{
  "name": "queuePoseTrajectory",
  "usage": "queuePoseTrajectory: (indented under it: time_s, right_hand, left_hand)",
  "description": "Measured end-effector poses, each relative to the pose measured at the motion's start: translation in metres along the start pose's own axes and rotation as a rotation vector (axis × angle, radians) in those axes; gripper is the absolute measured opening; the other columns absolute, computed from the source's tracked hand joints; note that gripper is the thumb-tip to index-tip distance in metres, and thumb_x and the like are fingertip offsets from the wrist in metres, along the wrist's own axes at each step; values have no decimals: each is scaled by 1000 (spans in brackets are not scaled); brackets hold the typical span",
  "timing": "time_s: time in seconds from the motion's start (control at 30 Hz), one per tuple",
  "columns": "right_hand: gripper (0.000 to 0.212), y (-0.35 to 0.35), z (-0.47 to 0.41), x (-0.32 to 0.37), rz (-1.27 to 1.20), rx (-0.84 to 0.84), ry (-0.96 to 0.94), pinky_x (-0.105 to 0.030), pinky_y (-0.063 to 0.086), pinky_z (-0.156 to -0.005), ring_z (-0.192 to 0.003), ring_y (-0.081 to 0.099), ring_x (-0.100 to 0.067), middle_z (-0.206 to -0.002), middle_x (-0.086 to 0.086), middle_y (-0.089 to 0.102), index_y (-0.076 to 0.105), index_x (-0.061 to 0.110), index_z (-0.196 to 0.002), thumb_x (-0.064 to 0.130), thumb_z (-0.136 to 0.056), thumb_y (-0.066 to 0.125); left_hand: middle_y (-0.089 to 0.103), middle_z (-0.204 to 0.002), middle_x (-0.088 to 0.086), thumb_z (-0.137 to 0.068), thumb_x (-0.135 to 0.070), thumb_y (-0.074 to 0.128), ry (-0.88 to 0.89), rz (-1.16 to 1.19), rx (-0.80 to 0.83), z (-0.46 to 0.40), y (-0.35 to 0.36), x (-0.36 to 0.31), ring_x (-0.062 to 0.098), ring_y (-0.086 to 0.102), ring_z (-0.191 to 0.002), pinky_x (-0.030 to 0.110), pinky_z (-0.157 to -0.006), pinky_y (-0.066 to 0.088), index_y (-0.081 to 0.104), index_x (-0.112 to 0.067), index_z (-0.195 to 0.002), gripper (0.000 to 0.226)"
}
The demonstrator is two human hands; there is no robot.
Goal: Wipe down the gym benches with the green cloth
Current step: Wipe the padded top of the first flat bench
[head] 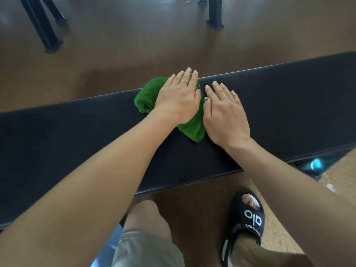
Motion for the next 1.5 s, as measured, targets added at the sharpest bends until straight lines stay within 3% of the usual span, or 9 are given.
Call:
queuePoseTrajectory:
  time_s: [0.1,0.27,0.37,0.53,0.63,0.77,0.87,1.2,1.5]
  right_hand:
    - [56,-2,4,-1,-37,7,3,-37,9,-130,-158,19,-18,-169,-7,27,34,12,-160,32,-109,21]
    - [58,-4,7,-1,-79,-34,14,-36,12,-129,-156,25,-19,-166,-7,34,41,10,-157,33,-107,20]
    - [57,-3,5,-2,-94,-69,5,-38,17,-129,-154,30,-20,-163,-9,39,46,9,-154,32,-106,25]
    - [46,-3,0,-7,-156,-161,8,-45,29,-124,-146,45,-27,-152,-14,54,59,4,-142,22,-102,48]
    - [43,-8,2,-12,-195,-110,-43,-43,30,-124,-146,44,-29,-152,-15,53,60,4,-141,21,-102,52]
    - [43,-21,23,-42,-19,-118,-86,-45,34,-121,-145,46,-26,-153,-10,53,59,13,-144,28,-105,49]
    - [44,-28,42,-63,-43,-148,-44,-43,31,-123,-147,43,-24,-154,-9,52,58,13,-144,26,-105,45]
    - [36,-29,40,-63,-61,-238,-11,-43,36,-119,-135,53,-22,-142,-4,62,67,14,-130,28,-100,54]
    - [33,-32,43,-60,-73,-244,-2,-41,39,-117,-133,55,-24,-139,-6,64,68,12,-125,26,-100,51]
  left_hand:
    - [-2,-174,6,-110,-41,15,84,-11,4,58,3,-19,20,-5,-160,39,-130,-1,4,-14,-166,63]
    - [6,-173,5,-110,-42,18,259,-54,5,157,15,-30,21,1,-161,41,-131,5,13,-14,-165,63]
    - [5,-172,-5,-108,-44,18,287,-3,-4,132,9,-15,14,1,-160,32,-128,-3,13,-23,-165,61]
    - [15,-173,-3,-110,-40,19,-7,-21,-53,19,4,13,17,11,-159,34,-127,5,16,-25,-165,58]
    - [14,-173,2,-111,-39,21,-90,-6,-29,5,3,3,20,10,-160,36,-129,4,13,-21,-165,58]
    - [8,-173,7,-108,-45,12,39,-38,-30,73,7,-23,24,5,-160,43,-130,6,13,-15,-166,65]
    - [13,-173,7,-107,-47,14,162,-71,-22,122,13,-39,25,9,-160,46,-130,13,18,-16,-165,66]
    - [4,-174,0,-111,-40,19,100,-11,-37,5,2,-38,14,1,-160,35,-130,2,9,-18,-166,60]
    - [13,-173,2,-111,-45,22,362,-70,-31,174,21,-34,18,10,-160,42,-130,14,20,-17,-165,61]
Point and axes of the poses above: each hand's wrist, its own z-axis away from the middle knuckle, its own y-axis out of the palm, x = y × z, the point moved 4 cm from there along -z, towards the middle knuckle
